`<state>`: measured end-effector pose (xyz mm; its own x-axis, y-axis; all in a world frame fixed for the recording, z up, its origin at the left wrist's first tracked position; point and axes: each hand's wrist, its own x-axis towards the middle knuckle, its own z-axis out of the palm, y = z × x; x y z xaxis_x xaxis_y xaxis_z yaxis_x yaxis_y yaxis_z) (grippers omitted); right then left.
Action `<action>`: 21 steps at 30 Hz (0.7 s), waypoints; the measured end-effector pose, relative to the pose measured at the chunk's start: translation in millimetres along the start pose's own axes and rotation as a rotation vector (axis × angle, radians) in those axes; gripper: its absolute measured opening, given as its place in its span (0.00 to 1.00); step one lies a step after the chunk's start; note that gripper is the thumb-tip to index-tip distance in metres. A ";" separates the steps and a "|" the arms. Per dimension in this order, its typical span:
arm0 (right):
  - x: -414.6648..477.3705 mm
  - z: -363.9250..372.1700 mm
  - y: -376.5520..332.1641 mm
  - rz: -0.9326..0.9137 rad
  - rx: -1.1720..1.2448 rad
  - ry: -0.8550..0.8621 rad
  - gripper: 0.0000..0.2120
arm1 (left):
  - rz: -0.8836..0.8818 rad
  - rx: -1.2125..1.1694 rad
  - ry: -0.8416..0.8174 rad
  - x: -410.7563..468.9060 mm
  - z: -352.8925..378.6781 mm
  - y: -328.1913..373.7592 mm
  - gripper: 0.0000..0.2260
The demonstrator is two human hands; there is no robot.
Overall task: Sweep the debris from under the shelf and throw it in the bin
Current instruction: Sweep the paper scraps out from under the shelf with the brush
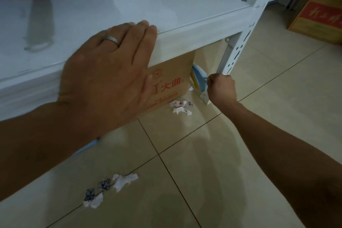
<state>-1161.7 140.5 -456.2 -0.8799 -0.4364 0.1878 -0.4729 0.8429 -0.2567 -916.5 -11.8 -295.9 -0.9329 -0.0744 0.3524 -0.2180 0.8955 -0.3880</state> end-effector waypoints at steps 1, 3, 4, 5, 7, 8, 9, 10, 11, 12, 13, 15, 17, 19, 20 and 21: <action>3.0 4.3 -3.7 0.003 -0.017 -0.022 0.09 | 0.003 0.001 -0.009 -0.1 -0.2 -0.1 0.32; 8.0 12.7 -7.7 0.031 -0.027 -0.043 0.10 | 0.007 0.001 -0.018 0.7 -0.6 -0.9 0.32; 9.4 14.9 -10.1 0.049 -0.027 -0.049 0.10 | 0.010 0.002 -0.023 0.7 -0.8 -1.3 0.32; 11.1 18.1 -11.6 0.060 -0.025 -0.058 0.11 | 0.011 0.002 -0.024 0.6 -0.9 -1.4 0.32; 12.4 22.5 -13.2 0.069 -0.025 -0.098 0.11 | 0.003 0.001 -0.004 -0.4 0.2 -1.2 0.31; 11.0 20.9 -12.1 0.069 -0.033 -0.121 0.11 | 0.004 0.002 0.007 -1.0 1.0 -1.1 0.31; 8.5 17.3 -8.0 0.063 -0.042 -0.129 0.10 | 0.009 0.002 0.012 -1.4 1.7 -0.6 0.31; 4.0 11.2 -3.4 0.049 -0.049 -0.117 0.10 | 0.013 0.001 0.016 -1.3 2.2 -0.5 0.31; -0.4 5.3 2.3 0.028 -0.046 -0.083 0.10 | 0.012 0.001 0.017 -1.4 3.1 -0.7 0.31; -4.6 -1.6 7.2 0.013 -0.029 -0.048 0.10 | 0.010 0.002 0.020 -1.5 4.0 -1.3 0.31; -6.7 -6.6 10.6 0.002 -0.016 -0.013 0.10 | 0.010 0.003 0.023 -1.2 4.7 -1.9 0.31; -5.0 -7.5 7.4 -0.008 -0.025 0.023 0.10 | 0.012 0.000 0.027 0.0 4.7 -1.4 0.31; 0.7 1.3 -1.9 0.037 -0.020 -0.008 0.11 | 0.009 0.001 0.021 -0.4 4.4 -0.9 0.31; -0.4 10.9 -6.6 0.108 0.029 -0.085 0.12 | 0.013 -0.003 0.016 -0.6 3.5 -1.1 0.31; -6.6 14.6 -6.5 0.127 0.036 -0.128 0.12 | 0.017 -0.005 0.018 -0.4 3.0 -1.0 0.31; -17.6 15.4 -4.8 0.140 0.043 -0.157 0.10 | 0.019 -0.003 0.020 -0.6 3.1 -1.0 0.31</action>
<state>-1144.6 139.2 -472.9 -0.9321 -0.3621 -0.0015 -0.3438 0.8863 -0.3104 -916.6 -13.9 -298.3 -0.9309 -0.0483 0.3621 -0.1993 0.8978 -0.3927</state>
